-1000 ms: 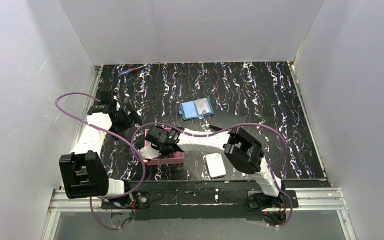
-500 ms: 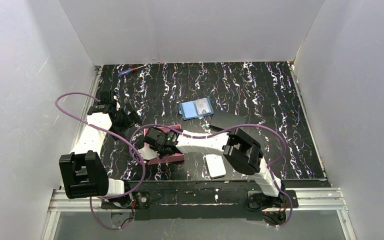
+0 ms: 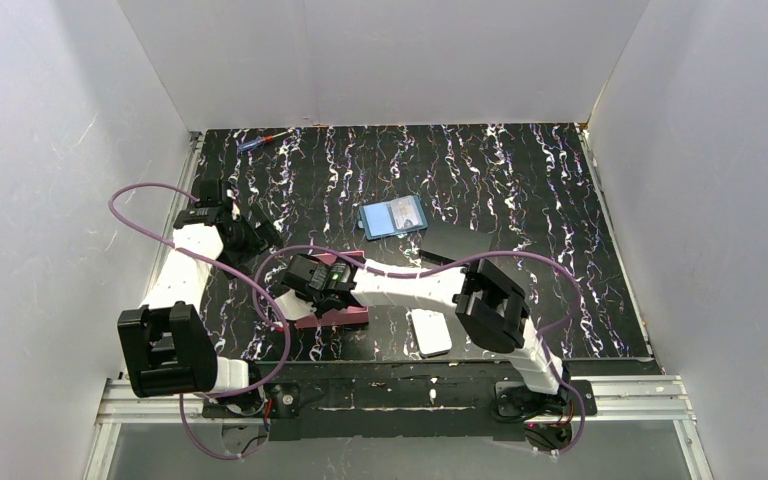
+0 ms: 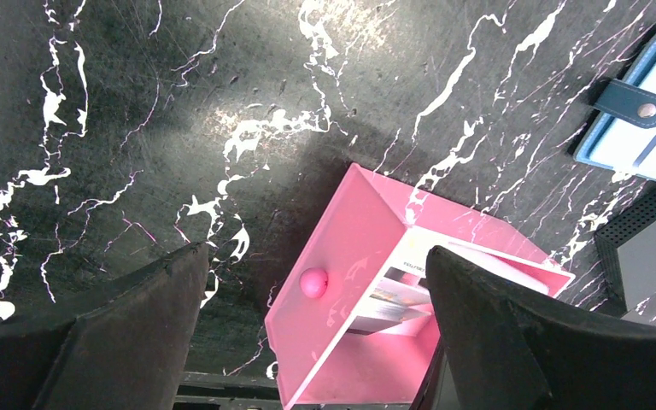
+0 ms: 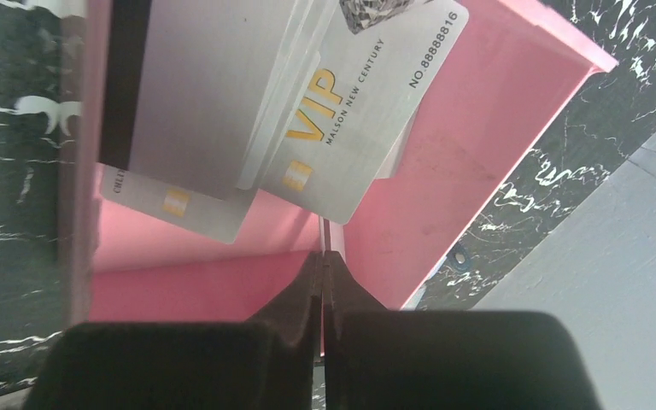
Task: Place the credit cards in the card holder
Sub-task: Pick up the credit card from the storage box, then insert the credit card into the card holder.
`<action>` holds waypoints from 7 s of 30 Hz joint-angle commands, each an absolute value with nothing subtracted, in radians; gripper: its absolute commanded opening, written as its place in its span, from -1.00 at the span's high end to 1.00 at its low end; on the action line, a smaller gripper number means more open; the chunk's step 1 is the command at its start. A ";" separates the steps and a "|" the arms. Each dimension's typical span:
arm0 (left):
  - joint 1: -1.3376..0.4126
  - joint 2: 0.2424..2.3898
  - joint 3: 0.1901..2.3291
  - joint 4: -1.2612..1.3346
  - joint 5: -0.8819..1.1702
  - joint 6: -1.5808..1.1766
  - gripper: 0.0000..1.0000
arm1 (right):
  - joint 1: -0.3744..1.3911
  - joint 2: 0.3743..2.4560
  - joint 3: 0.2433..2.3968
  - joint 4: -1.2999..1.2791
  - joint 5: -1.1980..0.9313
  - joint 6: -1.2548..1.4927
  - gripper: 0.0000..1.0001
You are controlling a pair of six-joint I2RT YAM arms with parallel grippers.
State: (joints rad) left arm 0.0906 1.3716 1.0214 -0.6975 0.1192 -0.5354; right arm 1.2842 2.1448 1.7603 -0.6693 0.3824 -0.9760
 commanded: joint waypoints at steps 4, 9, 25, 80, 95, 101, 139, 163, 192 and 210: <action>0.097 1.355 1.080 -0.739 0.129 -0.536 -0.97 | 1.299 2.039 1.806 -0.714 0.322 -0.826 0.97; 0.097 1.343 1.076 -0.739 0.128 -0.547 -0.97 | 1.301 2.022 1.809 -0.752 0.364 -0.764 0.97; 0.097 1.377 1.134 -0.757 0.171 -0.512 -0.97 | 1.239 1.845 1.630 -0.608 0.248 -0.507 0.97; 0.016 1.380 1.064 -0.907 0.773 -1.361 -0.52 | 1.006 1.675 1.330 0.002 -0.164 -0.025 0.97; -0.072 1.484 1.124 -0.998 0.612 -1.345 -0.02 | 1.107 1.651 1.356 -0.069 -0.005 -0.155 0.97; -0.117 1.545 1.149 -0.967 0.605 -1.336 0.28 | 1.124 1.652 1.362 -0.057 0.025 -0.158 0.97; -0.120 1.541 1.430 -0.648 0.426 -0.820 -0.84 | 0.641 1.695 1.406 -0.155 -0.233 0.304 0.97; -0.342 2.237 1.893 -0.625 0.548 -0.477 0.57 | 0.334 2.094 1.466 -0.038 -0.715 0.475 0.97; -0.332 2.368 1.920 -0.772 0.451 -0.449 1.00 | 0.317 2.190 1.492 -0.038 -0.731 0.478 0.97; -0.332 2.381 1.922 -0.781 0.455 -0.439 1.00 | 0.330 2.264 1.480 0.203 -0.769 0.593 0.97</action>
State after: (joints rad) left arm -0.3359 2.3657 1.9282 -0.7353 0.4858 -0.4641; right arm 0.3260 2.2341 1.4773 0.0792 -0.7773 0.5579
